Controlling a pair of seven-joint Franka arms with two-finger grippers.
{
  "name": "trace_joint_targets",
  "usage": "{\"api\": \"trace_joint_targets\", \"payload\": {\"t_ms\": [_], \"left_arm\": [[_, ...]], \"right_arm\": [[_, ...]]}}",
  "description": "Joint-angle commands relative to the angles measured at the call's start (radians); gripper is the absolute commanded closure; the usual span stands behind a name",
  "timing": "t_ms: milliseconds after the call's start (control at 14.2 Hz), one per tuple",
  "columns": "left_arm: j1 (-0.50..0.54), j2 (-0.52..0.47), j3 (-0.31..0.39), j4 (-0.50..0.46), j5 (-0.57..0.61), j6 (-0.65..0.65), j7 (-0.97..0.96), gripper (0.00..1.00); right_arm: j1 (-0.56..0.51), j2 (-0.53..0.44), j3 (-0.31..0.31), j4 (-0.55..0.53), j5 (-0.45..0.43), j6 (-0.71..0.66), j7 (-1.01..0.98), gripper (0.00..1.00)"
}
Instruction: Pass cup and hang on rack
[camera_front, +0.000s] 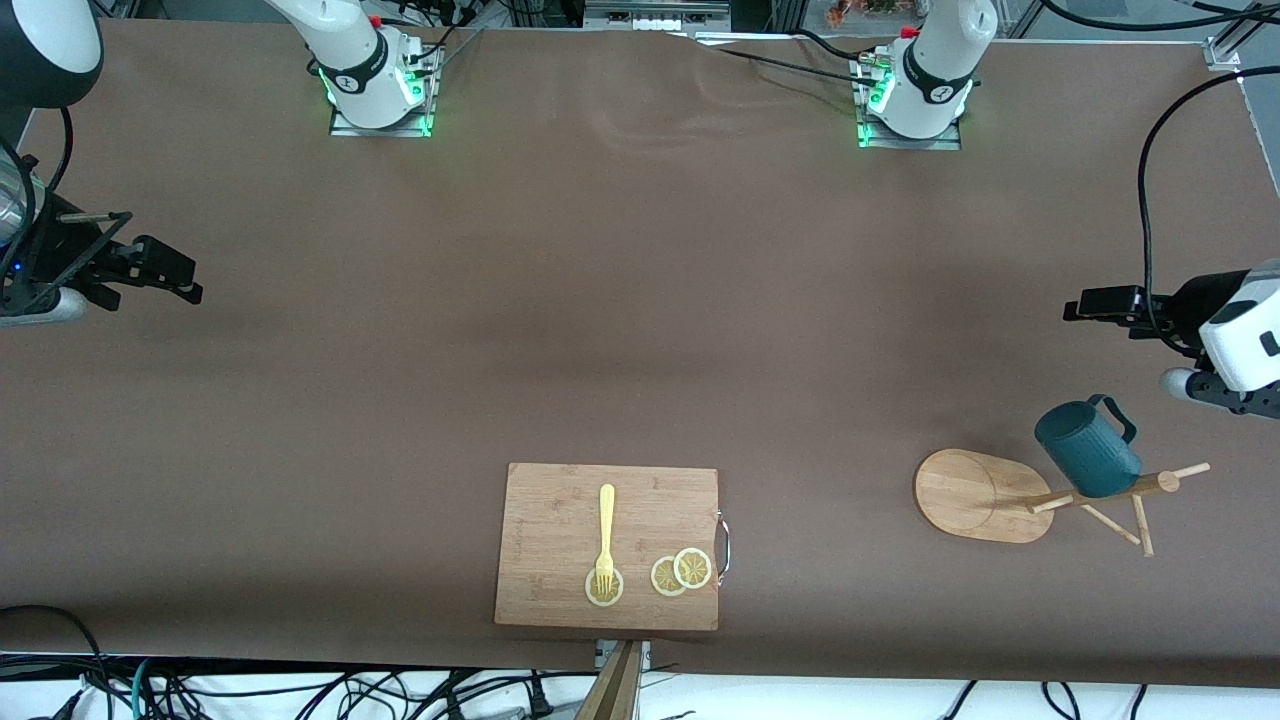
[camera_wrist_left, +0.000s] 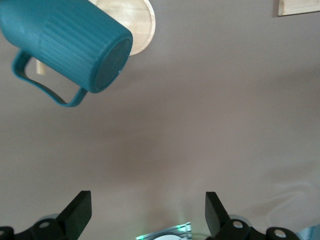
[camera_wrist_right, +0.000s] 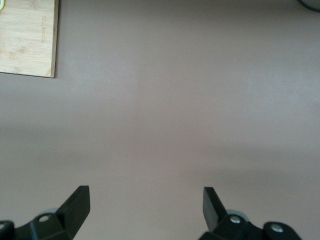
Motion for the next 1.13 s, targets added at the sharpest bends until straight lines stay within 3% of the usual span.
{"api": "trace_joint_targets", "payload": {"t_ms": [0, 352, 563, 915, 1056], "left_arm": [[-0.021, -0.055, -0.008, 0.015, 0.080, -0.002, -0.010, 0.00], [-0.008, -0.167, -0.034, -0.001, 0.138, -0.010, -0.059, 0.00], [-0.003, -0.235, -0.096, -0.081, 0.157, -0.014, -0.202, 0.00], [0.014, -0.313, -0.168, -0.193, 0.204, 0.009, -0.228, 0.00], [0.034, -0.304, -0.186, -0.187, 0.215, 0.015, -0.229, 0.00]], "right_arm": [[-0.003, 0.011, -0.001, 0.025, -0.008, -0.003, -0.004, 0.00], [-0.002, 0.011, -0.001, 0.025, -0.008, -0.003, 0.007, 0.00], [-0.002, 0.011, -0.001, 0.025, -0.008, -0.005, 0.008, 0.00], [0.000, 0.011, -0.001, 0.025, -0.009, -0.003, 0.008, 0.00], [0.005, 0.011, -0.001, 0.025, -0.009, -0.003, 0.008, 0.00]]}}
